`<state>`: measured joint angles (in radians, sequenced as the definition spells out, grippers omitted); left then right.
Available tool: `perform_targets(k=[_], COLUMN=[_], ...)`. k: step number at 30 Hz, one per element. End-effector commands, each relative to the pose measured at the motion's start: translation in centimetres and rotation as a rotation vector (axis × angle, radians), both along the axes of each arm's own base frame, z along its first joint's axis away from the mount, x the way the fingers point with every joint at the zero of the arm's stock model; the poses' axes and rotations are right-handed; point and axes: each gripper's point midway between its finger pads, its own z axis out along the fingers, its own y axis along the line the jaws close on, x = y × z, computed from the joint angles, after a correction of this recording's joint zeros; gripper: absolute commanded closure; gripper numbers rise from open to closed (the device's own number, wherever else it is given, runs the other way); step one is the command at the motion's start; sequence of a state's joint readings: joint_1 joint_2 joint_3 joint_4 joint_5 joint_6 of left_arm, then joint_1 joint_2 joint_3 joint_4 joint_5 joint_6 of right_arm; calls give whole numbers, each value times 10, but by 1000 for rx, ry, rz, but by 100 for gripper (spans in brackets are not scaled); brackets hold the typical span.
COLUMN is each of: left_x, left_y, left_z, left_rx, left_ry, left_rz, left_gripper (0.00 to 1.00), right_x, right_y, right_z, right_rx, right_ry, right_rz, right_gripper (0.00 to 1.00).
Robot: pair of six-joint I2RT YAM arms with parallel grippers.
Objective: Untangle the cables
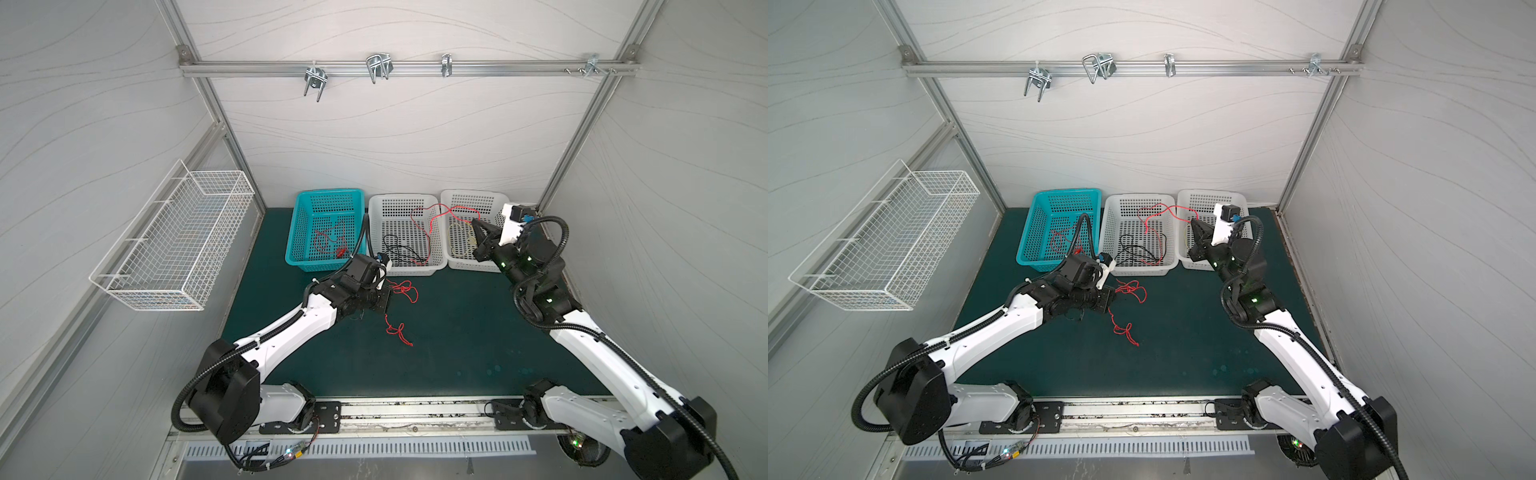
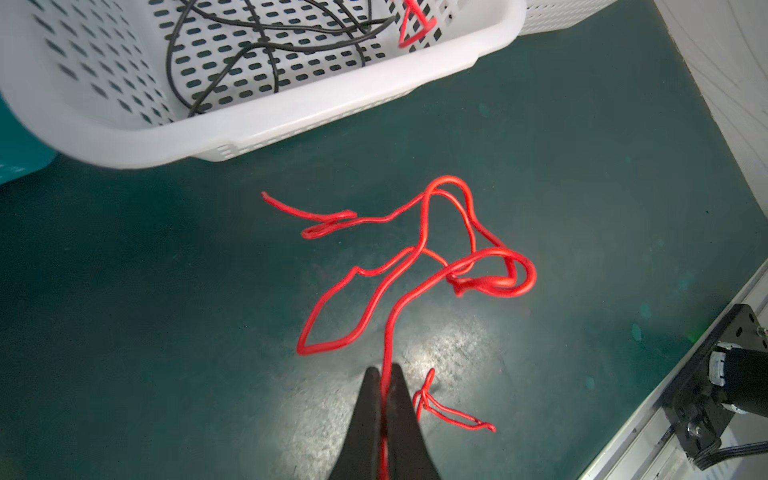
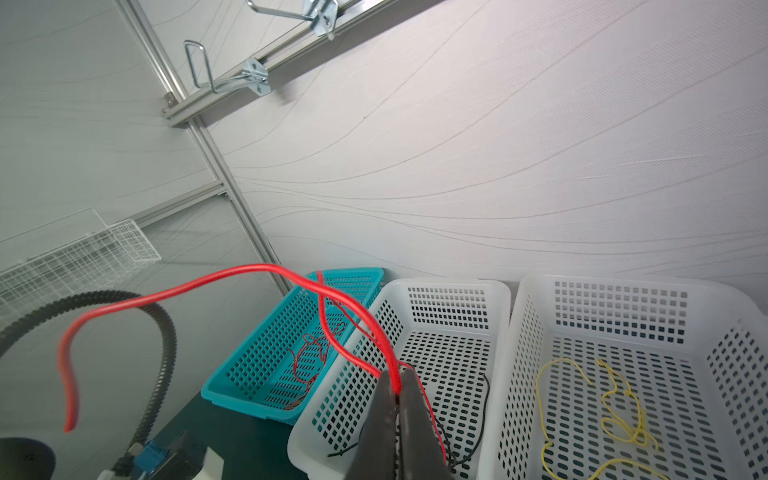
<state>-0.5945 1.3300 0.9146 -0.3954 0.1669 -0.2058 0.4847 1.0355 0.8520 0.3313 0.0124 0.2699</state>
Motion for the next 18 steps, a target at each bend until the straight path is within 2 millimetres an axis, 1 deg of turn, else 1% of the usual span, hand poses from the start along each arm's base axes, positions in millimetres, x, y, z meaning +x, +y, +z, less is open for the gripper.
perform_targets(k=[1, 5, 8, 13, 18], left_x=[16, 18, 19, 20, 18], left_y=[-19, -24, -24, -23, -15], left_z=[23, 23, 25, 36, 51], left_rx=[-50, -56, -62, -76, -98], left_ry=[-73, -74, -82, -121, -187], left_rz=[-37, -49, -48, -41, -11], left_gripper=[90, 74, 68, 64, 62], right_x=[-7, -6, -5, -6, -4], right_y=[12, 20, 25, 38, 55], right_z=[33, 40, 45, 58, 74], right_rx=[4, -6, -1, 15, 31], right_ry=[-124, -146, -162, -194, -232], right_rz=[54, 65, 80, 121, 165], right_gripper=[100, 100, 100, 100, 100])
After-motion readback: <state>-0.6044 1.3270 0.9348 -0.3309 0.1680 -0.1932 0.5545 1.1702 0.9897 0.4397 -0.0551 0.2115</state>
